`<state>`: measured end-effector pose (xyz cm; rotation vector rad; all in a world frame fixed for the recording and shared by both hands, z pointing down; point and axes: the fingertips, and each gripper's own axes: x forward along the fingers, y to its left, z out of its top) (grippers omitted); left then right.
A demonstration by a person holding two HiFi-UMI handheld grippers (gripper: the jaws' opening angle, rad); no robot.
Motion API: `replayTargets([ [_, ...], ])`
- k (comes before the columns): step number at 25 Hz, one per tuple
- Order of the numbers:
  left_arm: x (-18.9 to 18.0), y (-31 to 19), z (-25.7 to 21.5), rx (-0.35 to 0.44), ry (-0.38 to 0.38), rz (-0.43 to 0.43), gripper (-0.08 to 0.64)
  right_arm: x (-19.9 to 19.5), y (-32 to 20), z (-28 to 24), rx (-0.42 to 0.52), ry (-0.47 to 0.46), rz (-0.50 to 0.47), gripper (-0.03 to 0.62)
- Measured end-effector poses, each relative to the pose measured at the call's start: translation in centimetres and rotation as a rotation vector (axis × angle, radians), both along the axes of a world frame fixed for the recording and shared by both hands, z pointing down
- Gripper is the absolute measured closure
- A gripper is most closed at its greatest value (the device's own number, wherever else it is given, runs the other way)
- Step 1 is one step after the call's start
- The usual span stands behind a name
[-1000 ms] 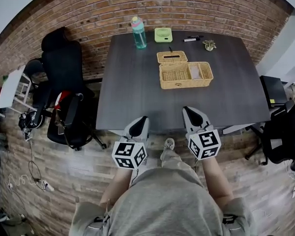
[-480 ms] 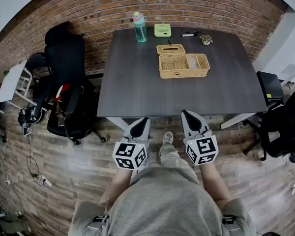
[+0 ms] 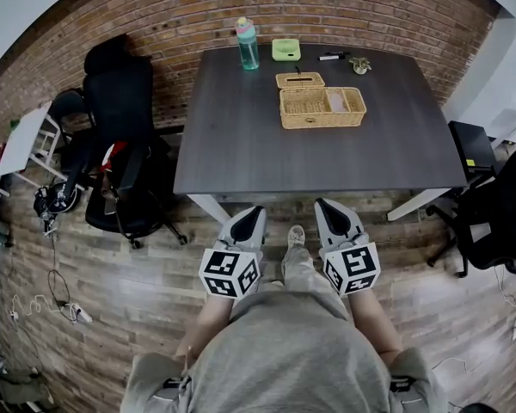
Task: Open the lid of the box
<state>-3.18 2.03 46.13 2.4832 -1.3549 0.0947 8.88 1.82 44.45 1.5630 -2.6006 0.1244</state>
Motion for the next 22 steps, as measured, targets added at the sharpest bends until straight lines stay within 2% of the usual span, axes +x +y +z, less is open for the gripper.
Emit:
replayTargets([
  [22,-0.68,0.90,-0.45,0.003,0.001,0.003,0.534,-0.42,0.92,-0.28,-0.003,-0.038,0.007,0.591],
])
